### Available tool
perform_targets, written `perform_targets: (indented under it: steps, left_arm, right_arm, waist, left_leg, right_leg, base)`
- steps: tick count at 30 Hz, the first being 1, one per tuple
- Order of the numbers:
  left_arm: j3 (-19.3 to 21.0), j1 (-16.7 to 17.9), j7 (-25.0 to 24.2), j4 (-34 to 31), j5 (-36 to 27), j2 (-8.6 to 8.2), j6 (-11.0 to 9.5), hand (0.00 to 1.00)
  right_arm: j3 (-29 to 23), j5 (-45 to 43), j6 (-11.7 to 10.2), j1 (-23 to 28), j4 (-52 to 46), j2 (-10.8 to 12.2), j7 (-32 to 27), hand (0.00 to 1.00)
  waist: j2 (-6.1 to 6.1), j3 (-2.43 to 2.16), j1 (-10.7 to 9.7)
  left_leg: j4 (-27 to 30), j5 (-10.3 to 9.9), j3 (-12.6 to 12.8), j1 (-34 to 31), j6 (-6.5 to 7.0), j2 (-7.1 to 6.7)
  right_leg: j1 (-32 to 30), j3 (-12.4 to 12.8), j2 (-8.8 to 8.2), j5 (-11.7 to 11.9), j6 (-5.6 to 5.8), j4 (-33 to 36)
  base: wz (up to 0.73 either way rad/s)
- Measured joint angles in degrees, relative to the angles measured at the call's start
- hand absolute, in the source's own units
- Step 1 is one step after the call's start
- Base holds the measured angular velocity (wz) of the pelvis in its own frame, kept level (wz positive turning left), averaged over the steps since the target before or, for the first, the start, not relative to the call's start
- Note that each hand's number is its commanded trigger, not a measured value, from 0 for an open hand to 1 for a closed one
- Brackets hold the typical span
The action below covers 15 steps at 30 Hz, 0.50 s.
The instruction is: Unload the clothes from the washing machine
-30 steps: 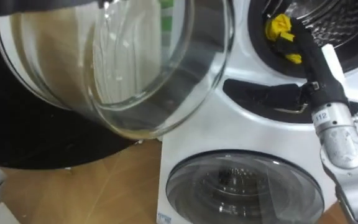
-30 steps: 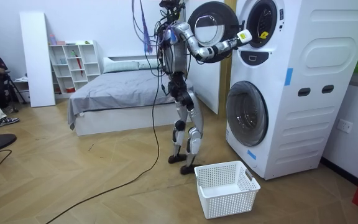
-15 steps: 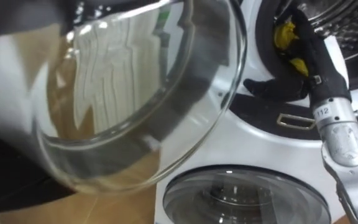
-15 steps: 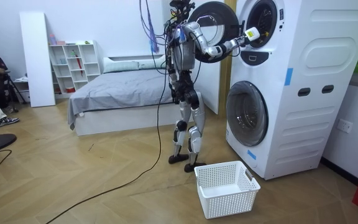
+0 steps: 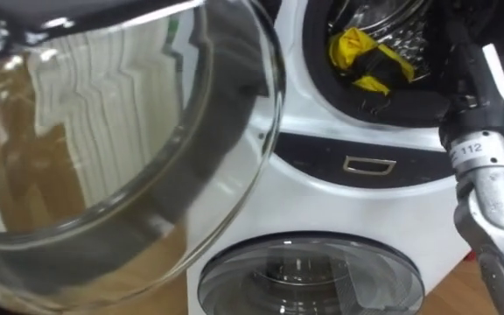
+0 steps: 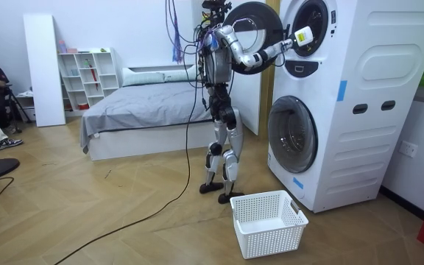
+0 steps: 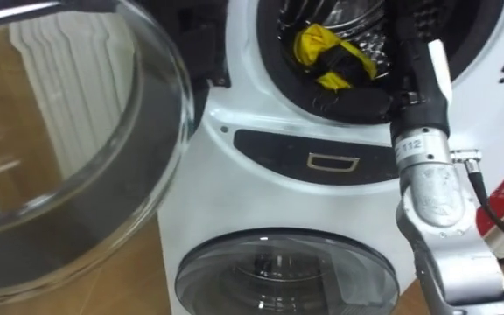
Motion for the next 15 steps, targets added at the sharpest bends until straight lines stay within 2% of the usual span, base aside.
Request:
perform_targets:
  steps: [3, 7, 15]
  left_arm:
    - [0.1, 1.0, 0.9, 0.1, 0.8, -0.11, 0.4, 0.0]
    - [0.1, 1.9, 1.0, 0.0, 1.0, -0.97, 0.7, 0.0]
    - [0.1, 2.0, 0.9, 0.0, 0.9, -1.65, 0.9, 0.0]
  right_arm:
    - [-1.0, 0.6, 0.0, 0.0, -0.6, 0.0, 0.0, 0.0]
    - [-2.5, 0.6, 0.0, 0.0, -1.1, 0.0, -0.8, 0.0]
    - [-2.7, 0.6, 0.0, 0.1, -1.1, 0.0, -0.8, 0.0]
  waist:
    - [0.23, -0.02, 0.0]
    - [1.42, -0.46, -0.1]
    - [1.72, -0.42, -0.1]
  left_leg:
    - [-0.1, -0.1, 0.1, 0.0, -0.22, 0.38]
    - [-0.1, -0.2, 0.2, 0.0, -0.33, 0.5]
    - [0.0, -0.2, 0.0, 0.1, -0.67, 0.63]
  right_leg:
    - [-0.2, 0.1, 0.31, 0.2, -0.34, 0.0]
    - [-0.3, 0.0, 0.45, 0.3, -0.49, 0.1]
    - [-0.1, -0.4, 0.5, 0.5, -0.86, 0.1]
  base:
    - [-0.04]
    - [-0.02]
    - [0.0]
